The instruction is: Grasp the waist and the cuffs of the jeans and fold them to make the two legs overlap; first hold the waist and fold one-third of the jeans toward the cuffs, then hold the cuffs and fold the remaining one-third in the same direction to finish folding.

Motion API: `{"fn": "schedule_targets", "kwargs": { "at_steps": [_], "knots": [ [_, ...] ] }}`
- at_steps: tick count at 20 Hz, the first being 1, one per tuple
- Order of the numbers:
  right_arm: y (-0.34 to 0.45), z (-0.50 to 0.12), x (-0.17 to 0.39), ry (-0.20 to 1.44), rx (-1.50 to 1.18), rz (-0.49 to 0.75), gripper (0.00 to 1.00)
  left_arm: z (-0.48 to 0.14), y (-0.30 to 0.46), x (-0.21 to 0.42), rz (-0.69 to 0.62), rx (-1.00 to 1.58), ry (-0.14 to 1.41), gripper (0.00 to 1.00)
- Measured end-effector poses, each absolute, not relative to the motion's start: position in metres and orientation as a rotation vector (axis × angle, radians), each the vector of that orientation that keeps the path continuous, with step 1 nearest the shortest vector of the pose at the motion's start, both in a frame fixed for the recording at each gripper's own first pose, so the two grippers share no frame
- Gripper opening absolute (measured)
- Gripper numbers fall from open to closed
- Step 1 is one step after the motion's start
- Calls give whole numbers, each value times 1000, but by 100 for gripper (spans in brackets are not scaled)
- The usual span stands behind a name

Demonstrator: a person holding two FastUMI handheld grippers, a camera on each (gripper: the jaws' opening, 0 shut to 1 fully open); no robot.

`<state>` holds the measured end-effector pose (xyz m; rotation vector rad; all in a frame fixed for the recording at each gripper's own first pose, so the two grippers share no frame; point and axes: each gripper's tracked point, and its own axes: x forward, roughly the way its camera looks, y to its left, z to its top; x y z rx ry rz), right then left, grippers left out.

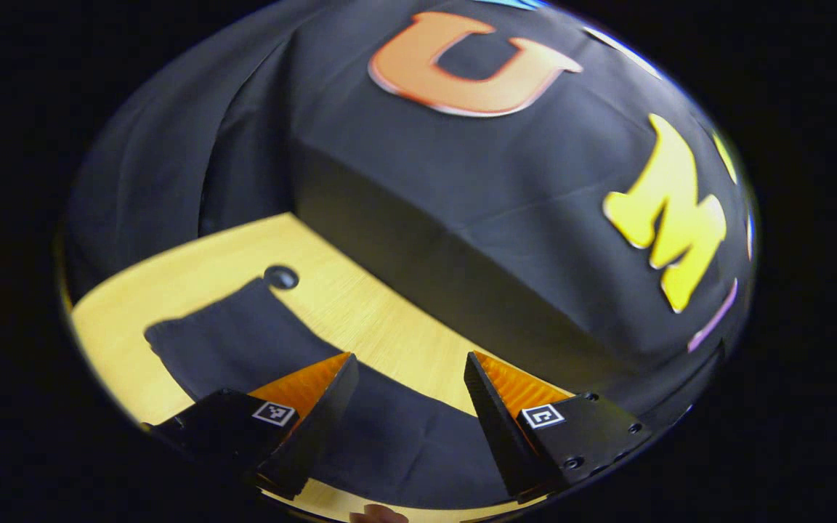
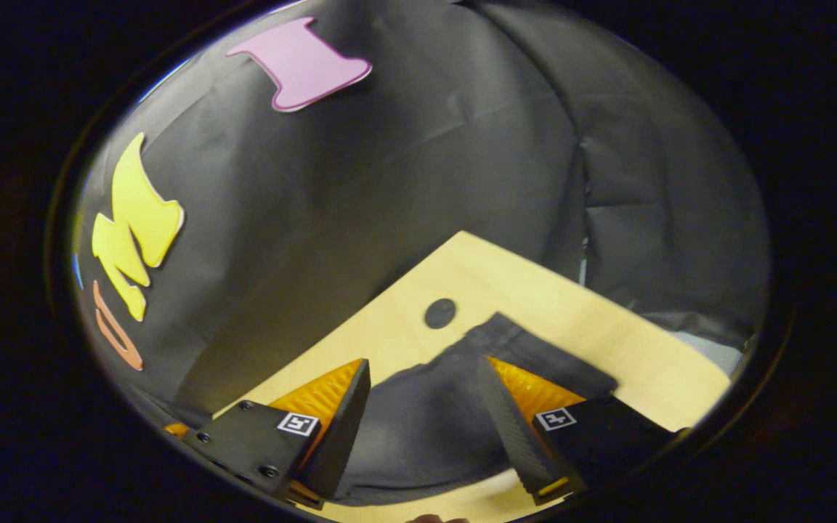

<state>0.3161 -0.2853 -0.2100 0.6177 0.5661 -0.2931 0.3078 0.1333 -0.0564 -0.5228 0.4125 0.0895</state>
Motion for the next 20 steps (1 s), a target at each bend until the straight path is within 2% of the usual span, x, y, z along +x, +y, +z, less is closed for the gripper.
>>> {"fn": "schedule_targets", "kwargs": {
  "at_steps": [1,6,10,11,12,15,16,17,18,19,20],
  "knots": [
    [-303,-218,302,573,613,-339,92,-33,128,305,61,-463,379,97],
    [-350,-260,250,598,742,-513,92,42,93,268,-39,-216,236,97],
    [-330,-282,245,610,894,-512,93,73,62,238,-80,-122,170,97],
    [-327,-283,247,609,919,-501,93,76,58,232,-81,-105,159,100],
    [-324,-284,248,612,943,-490,93,86,54,224,-73,-90,142,97],
    [-327,-281,250,576,958,-475,92,119,45,202,-66,-62,52,97],
    [-326,-284,250,575,957,-472,92,132,44,194,-64,-36,21,100],
    [-333,-280,248,563,947,-491,89,139,40,190,-75,-16,2,97],
    [-338,-282,247,553,952,-503,77,139,37,184,-89,-1,2,96],
    [-340,-284,248,532,980,-507,58,138,38,181,-98,10,10,97],
    [-340,-288,250,522,1003,-513,50,135,40,182,-97,12,24,88]
  ]
}}
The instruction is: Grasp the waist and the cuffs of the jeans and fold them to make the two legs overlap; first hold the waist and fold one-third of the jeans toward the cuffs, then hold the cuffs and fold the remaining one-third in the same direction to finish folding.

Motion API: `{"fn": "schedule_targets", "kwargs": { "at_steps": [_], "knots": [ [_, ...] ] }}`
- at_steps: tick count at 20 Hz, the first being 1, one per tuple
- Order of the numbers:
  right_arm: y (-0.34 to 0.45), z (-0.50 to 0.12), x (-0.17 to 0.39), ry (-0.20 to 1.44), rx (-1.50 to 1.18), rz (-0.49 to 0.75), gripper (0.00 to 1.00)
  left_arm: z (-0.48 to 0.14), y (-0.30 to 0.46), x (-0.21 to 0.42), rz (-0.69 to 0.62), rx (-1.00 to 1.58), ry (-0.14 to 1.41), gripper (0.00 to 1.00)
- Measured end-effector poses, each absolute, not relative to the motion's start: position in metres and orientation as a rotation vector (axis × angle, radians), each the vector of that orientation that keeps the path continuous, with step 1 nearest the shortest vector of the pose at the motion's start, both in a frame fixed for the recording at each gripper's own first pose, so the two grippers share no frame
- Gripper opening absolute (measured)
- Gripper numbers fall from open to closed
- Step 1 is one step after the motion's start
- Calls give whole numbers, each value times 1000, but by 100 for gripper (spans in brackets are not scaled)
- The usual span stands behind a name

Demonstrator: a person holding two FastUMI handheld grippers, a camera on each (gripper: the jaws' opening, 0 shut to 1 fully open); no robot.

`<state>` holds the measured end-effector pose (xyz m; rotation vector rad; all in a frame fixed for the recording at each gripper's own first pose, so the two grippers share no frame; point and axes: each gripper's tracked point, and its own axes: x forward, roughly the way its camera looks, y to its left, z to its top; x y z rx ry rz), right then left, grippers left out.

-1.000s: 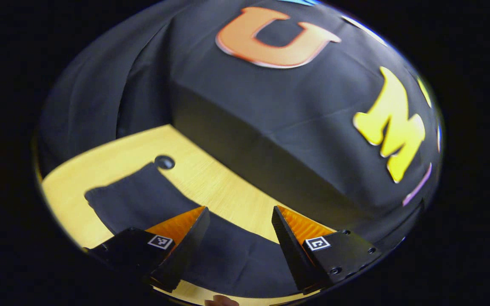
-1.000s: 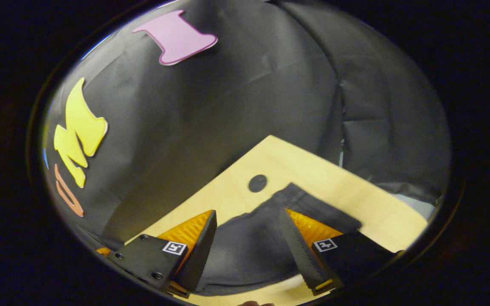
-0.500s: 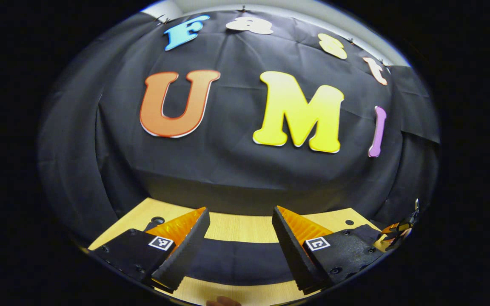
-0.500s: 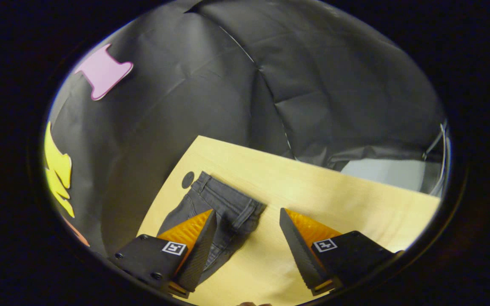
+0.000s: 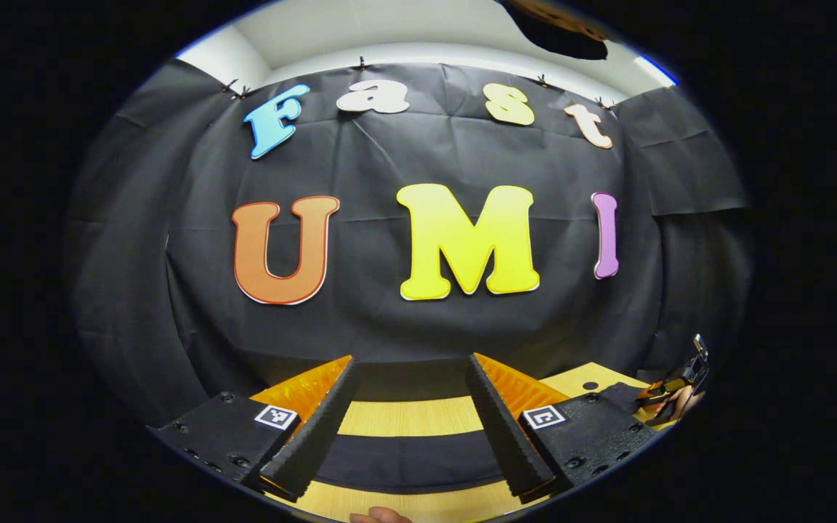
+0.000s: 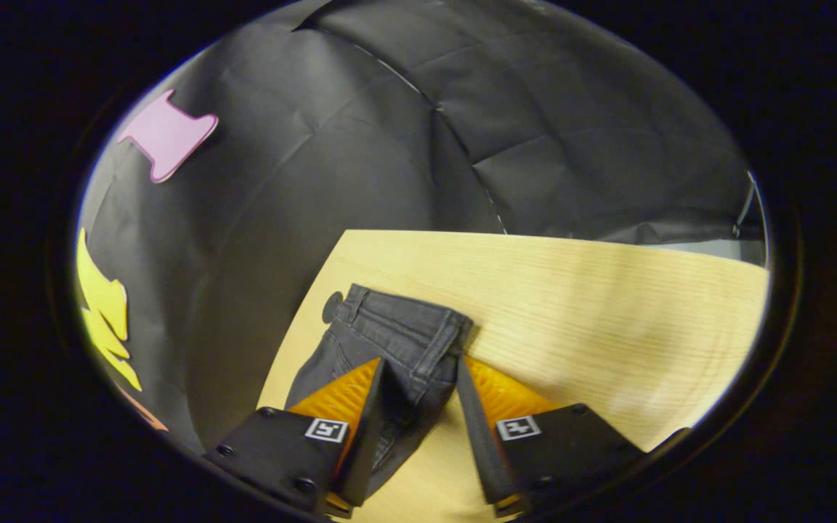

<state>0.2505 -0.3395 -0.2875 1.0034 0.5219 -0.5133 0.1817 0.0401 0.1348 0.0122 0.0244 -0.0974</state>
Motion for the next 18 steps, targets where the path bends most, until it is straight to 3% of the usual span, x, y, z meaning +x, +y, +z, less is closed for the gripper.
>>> {"fn": "schedule_targets", "kwargs": {
  "at_steps": [1,2,4,5,6,7,8,9,11,16,17,18],
  "knots": [
    [-338,-290,246,508,1004,-515,42,134,42,181,-92,8,34,98],
    [-339,-291,246,501,1003,-505,34,132,45,181,-80,2,39,100],
    [-338,-294,248,506,958,-499,20,127,56,171,-62,-11,50,94],
    [-341,-291,248,507,918,-502,14,127,61,168,-56,-16,55,100],
    [-336,-288,250,515,882,-510,9,126,65,166,-51,-24,60,100],
    [-333,-279,250,512,831,-502,12,123,69,166,-41,-36,65,100],
    [-330,-264,255,493,791,-485,2,119,73,166,-33,-57,76,100],
    [-325,-244,260,463,752,-453,7,115,74,165,-29,-85,89,100],
    [-302,-199,276,410,665,-371,2,110,80,161,-18,-123,101,100],
    [-199,-103,301,301,450,-141,6,107,90,151,-9,-150,99,97],
    [-175,-90,300,283,414,-97,6,106,93,150,-3,-154,101,87],
    [-152,-79,300,265,375,-54,6,108,97,147,5,-159,101,97]
  ]
}}
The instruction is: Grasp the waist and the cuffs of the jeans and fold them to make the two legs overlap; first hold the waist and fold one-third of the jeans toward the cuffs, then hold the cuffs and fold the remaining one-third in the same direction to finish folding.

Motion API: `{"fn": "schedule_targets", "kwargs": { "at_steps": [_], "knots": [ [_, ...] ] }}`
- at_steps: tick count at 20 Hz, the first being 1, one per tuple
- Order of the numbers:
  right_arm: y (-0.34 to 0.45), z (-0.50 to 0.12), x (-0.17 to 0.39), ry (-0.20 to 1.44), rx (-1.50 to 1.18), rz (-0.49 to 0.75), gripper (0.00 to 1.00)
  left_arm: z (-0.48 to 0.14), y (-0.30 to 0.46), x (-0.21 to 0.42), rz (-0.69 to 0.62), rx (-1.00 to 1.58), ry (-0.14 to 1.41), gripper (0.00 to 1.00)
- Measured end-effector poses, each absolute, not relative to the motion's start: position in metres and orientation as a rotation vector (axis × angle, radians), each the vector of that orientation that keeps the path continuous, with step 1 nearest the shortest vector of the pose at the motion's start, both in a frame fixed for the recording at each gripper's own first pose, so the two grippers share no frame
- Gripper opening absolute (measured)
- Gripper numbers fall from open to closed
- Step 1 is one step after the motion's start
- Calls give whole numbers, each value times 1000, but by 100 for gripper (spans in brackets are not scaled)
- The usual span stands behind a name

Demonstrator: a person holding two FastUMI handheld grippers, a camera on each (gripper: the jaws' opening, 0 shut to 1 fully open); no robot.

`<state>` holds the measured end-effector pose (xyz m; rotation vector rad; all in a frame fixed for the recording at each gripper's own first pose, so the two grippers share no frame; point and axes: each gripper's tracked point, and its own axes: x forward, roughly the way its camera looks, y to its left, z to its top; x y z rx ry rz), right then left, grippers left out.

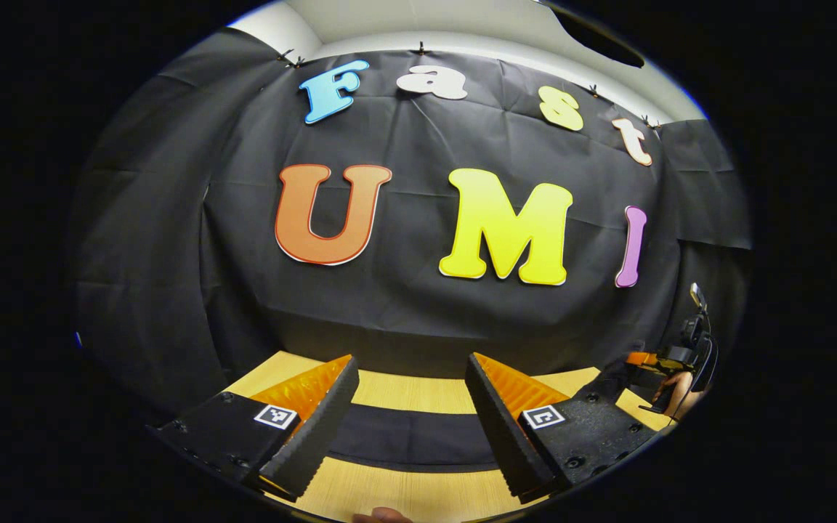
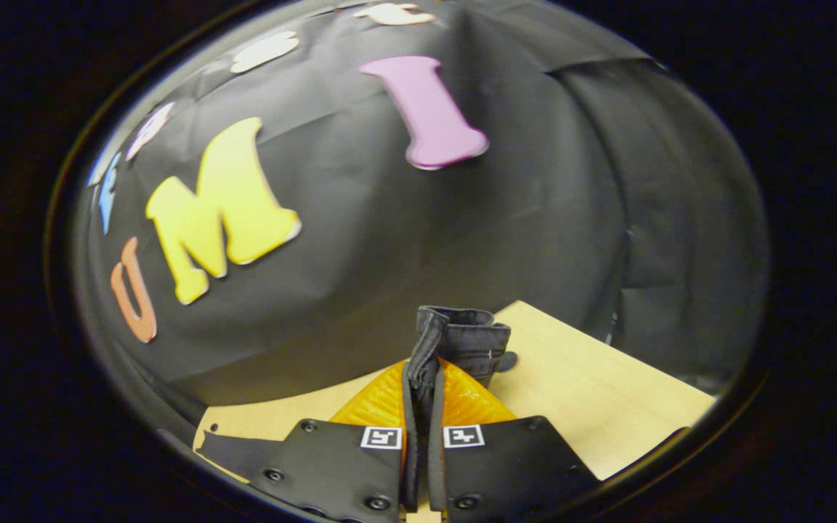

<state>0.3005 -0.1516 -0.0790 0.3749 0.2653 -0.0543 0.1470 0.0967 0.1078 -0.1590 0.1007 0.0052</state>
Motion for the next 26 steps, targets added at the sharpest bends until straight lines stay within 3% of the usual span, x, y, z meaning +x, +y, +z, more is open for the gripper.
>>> {"fn": "schedule_targets", "kwargs": {
  "at_steps": [1,3,5,8,9,10,11,15,16,17,26],
  "knots": [
    [-129,-71,302,252,337,-15,10,110,101,144,14,-162,98,97],
    [-85,-64,306,236,280,54,6,108,114,137,38,-152,99,97],
    [-46,-64,306,228,247,111,10,106,128,131,67,-149,104,97],
    [9,-72,296,226,216,182,6,99,147,117,111,-156,124,97],
    [29,-77,293,230,201,206,10,96,153,113,125,-159,127,97],
    [54,-89,292,239,181,234,2,93,158,109,138,-163,135,97],
    [77,-100,289,250,167,261,6,89,163,106,152,-167,146,97],
    [144,-153,280,309,81,324,6,78,186,89,208,-186,174,97],
    [158,-169,276,327,62,339,2,78,193,84,224,-189,174,97],
    [170,-184,271,352,45,353,6,78,199,80,240,-192,175,97],
    [207,-289,243,483,-86,368,7,54,235,52,331,-243,232,97]
  ]
}}
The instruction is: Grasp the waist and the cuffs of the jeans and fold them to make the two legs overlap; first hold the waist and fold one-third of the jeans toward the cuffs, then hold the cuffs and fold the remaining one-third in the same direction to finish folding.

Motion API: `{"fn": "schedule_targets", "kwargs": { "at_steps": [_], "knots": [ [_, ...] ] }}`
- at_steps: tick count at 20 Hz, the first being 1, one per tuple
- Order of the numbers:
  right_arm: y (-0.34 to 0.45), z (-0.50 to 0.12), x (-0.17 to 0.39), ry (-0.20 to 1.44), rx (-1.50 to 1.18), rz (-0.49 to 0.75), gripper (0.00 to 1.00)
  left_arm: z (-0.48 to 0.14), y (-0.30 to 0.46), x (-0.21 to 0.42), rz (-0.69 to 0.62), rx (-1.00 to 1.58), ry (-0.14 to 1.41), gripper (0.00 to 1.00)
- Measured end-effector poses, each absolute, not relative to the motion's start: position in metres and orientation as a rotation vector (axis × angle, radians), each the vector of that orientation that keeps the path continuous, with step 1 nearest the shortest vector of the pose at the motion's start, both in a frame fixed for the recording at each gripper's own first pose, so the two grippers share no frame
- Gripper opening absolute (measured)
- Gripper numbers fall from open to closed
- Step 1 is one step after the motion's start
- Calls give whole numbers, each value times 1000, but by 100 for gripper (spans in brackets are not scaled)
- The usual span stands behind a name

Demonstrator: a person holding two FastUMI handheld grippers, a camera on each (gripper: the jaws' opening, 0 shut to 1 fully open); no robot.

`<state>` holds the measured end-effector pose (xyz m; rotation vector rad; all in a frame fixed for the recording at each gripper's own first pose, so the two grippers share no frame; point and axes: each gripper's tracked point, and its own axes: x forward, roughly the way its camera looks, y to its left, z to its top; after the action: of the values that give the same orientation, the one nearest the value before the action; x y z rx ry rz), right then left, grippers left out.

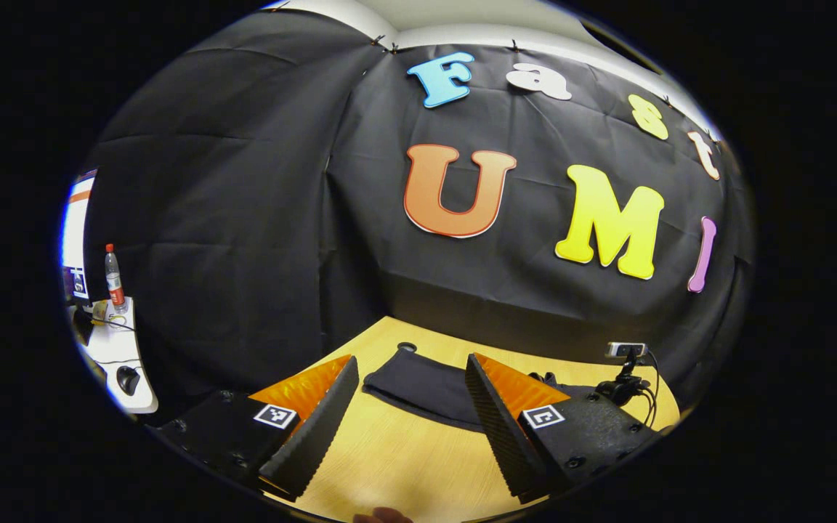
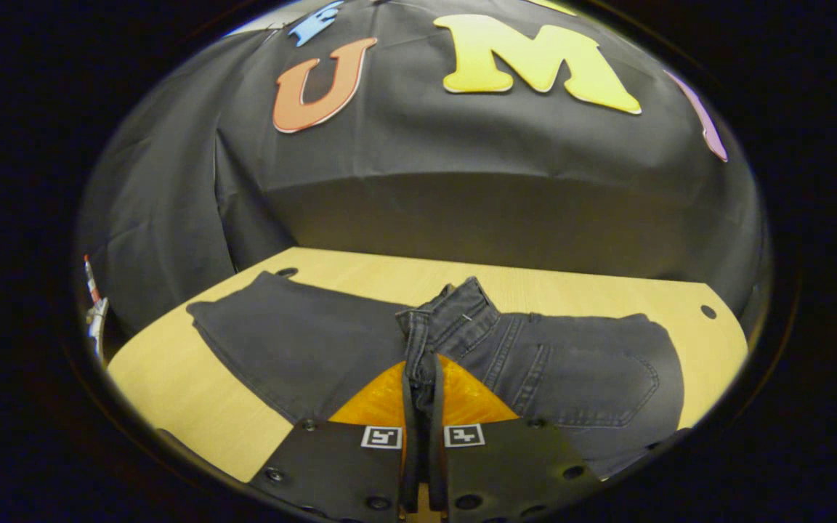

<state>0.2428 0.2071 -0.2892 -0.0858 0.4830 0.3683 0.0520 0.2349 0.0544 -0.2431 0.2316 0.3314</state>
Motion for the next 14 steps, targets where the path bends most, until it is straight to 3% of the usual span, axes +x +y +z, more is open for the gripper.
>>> {"fn": "schedule_targets", "kwargs": {
  "at_steps": [2,3,7,10,13,14],
  "knots": [
    [206,-290,244,479,-90,353,11,53,236,51,334,-251,239,97],
    [208,-291,241,488,-84,354,8,54,235,53,331,-257,238,97],
    [225,-293,233,519,-86,420,40,53,231,63,312,-271,239,97],
    [233,-277,224,503,-70,460,70,49,230,75,302,-278,244,97],
    [220,-242,225,455,-55,451,86,36,233,93,289,-303,270,97],
    [216,-227,224,425,-52,448,84,26,234,99,288,-318,282,97]
  ]
}}
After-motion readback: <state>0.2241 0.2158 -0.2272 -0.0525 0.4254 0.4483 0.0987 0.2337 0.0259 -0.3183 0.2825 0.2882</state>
